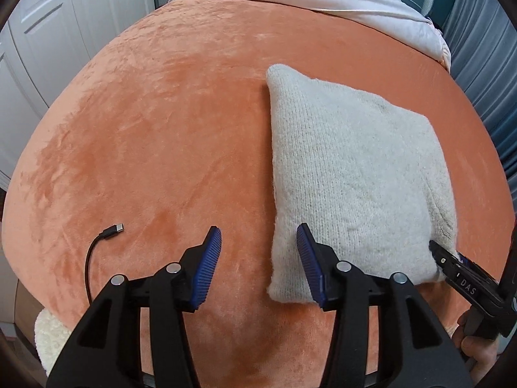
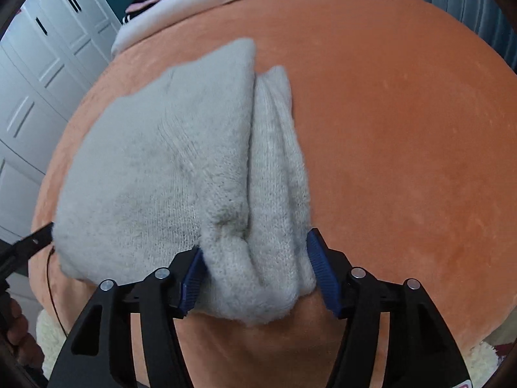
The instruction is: Fold small clothes
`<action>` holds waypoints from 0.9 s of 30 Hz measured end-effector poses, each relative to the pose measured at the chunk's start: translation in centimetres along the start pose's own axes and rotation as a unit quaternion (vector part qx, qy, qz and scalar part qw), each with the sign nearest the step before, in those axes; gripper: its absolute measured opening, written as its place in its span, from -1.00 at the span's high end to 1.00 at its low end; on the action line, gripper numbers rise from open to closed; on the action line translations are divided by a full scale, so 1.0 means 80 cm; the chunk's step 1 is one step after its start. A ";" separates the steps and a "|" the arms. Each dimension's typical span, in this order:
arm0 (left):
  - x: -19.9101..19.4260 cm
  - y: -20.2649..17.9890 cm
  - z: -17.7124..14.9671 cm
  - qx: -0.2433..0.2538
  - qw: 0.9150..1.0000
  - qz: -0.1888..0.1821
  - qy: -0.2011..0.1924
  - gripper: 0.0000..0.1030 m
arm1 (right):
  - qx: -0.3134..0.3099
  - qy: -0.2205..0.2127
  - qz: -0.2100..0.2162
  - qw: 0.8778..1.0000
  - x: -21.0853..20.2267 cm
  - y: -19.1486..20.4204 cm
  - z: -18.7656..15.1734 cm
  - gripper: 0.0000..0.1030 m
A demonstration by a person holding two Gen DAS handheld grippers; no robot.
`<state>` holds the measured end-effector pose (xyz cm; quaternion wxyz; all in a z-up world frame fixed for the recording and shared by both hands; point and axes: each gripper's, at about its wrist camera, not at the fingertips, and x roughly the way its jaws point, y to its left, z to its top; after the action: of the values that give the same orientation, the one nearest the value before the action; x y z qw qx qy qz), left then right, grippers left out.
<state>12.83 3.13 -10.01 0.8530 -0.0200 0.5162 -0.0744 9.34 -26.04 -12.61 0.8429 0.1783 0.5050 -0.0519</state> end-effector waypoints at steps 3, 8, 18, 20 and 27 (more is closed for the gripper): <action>-0.014 -0.003 -0.004 0.010 1.000 0.003 -0.008 0.09 | 0.007 -0.048 0.016 0.999 -0.043 0.005 0.001 -0.20; -0.020 -0.013 -0.008 0.021 1.000 0.010 -0.013 0.09 | -0.038 -0.086 0.014 0.996 -0.065 0.030 0.018 0.06; -0.004 -0.030 -0.016 0.048 0.998 0.043 -0.004 0.08 | -0.062 -0.043 -0.024 0.997 -0.041 0.038 0.022 0.08; -0.011 -0.029 -0.017 0.045 0.998 0.039 -0.005 0.08 | -0.053 -0.062 -0.021 0.996 -0.066 0.039 0.016 0.06; -0.042 -0.029 -0.035 0.045 0.998 0.035 -0.016 0.06 | -0.019 -0.081 0.004 0.997 -0.111 0.028 -0.026 -0.06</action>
<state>8.54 1.43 -8.11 0.8630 0.0357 0.4993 -0.0674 3.90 -24.04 -5.24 0.8843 0.1596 0.4355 -0.0538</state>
